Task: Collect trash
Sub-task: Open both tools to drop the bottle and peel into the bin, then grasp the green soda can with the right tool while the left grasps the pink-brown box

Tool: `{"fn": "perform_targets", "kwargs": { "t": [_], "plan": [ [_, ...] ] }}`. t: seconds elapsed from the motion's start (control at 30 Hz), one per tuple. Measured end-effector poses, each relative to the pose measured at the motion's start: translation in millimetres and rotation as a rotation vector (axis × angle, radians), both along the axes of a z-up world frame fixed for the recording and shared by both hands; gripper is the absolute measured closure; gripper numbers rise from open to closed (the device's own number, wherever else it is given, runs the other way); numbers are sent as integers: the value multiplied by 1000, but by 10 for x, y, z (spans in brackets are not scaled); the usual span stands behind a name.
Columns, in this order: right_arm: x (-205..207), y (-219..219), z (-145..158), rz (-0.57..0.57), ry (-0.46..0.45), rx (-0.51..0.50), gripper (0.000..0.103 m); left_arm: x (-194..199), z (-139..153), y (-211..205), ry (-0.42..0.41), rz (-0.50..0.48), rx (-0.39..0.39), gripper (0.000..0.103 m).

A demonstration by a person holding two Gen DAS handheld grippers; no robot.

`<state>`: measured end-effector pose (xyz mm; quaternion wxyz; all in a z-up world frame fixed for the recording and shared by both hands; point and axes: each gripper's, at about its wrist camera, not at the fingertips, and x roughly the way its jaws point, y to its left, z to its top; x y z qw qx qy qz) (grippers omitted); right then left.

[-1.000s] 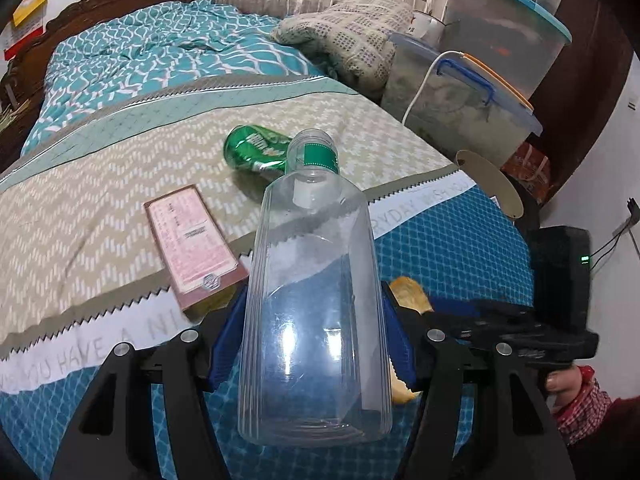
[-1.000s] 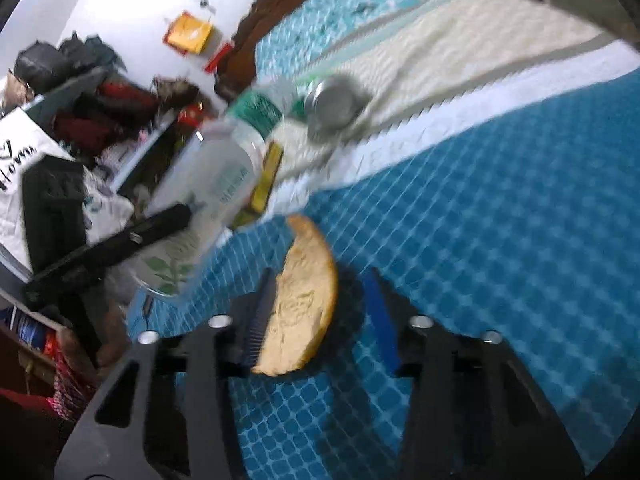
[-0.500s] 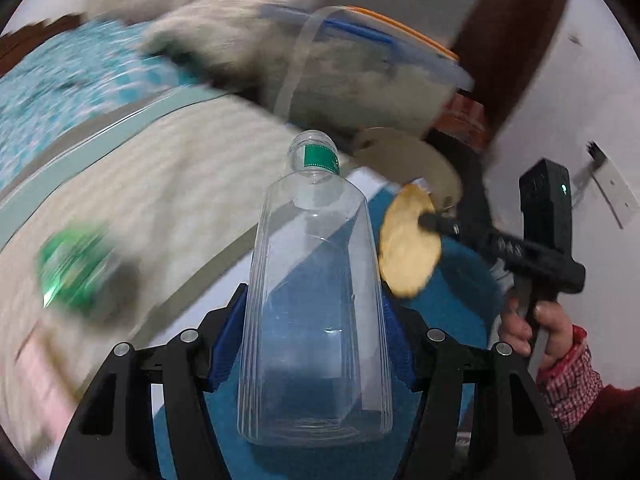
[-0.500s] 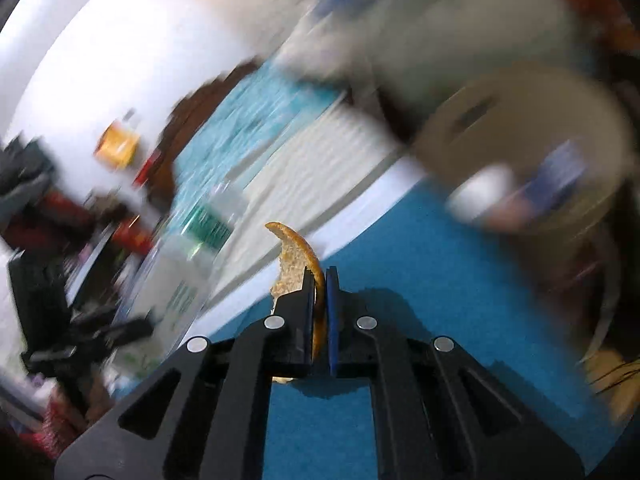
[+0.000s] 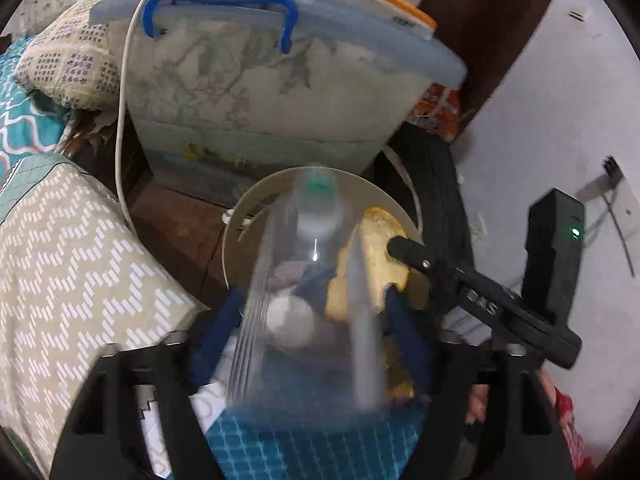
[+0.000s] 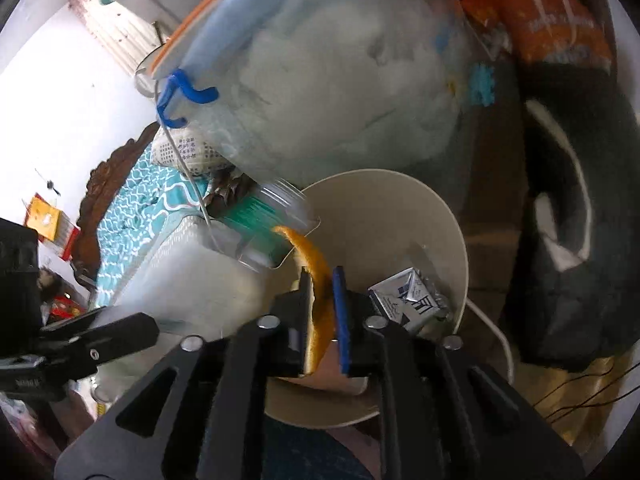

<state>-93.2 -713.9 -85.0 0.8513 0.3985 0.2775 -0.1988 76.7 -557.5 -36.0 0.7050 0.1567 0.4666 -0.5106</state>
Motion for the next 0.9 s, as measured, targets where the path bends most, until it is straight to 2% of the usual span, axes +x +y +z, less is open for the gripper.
{"fn": "perform_targets", "kwargs": {
  "t": [0.03, 0.07, 0.1, 0.2, 0.37, 0.57, 0.67, 0.77, 0.9],
  "plan": [
    [-16, 1, 6, -8, -10, -1, 55, 13, 8, 10, 0, 7, -7, 27],
    [-11, 1, 28, -20, -21, -10, 41, 18, 19, 33, 6, 10, -15, 27],
    [-48, 23, 72, -42, -39, -31, 32, 26, 32, 36, 8, 12, -19, 27],
    [-128, 91, 187, -54, -85, -67, 32, 11, 132, 260, -20, 17, -47, 27],
    [-194, 387, 330, -9, -161, -42, 32, -85, 217, 903, -56, 27, -78, 27],
    [79, 1044, 317, 152, -173, 6, 35, -199, 75, 2066, -70, 126, -54, 28],
    [333, 1471, 301, 252, -161, 33, 36, -271, 37, 2671, -130, 188, -27, 27],
    [614, 1913, 281, 359, -138, 39, 37, -268, 34, 3272, -146, 280, -16, 27],
    [976, 2487, 234, 499, -111, 71, 37, -75, 51, 4137, -153, 518, -15, 27]
  ]
}}
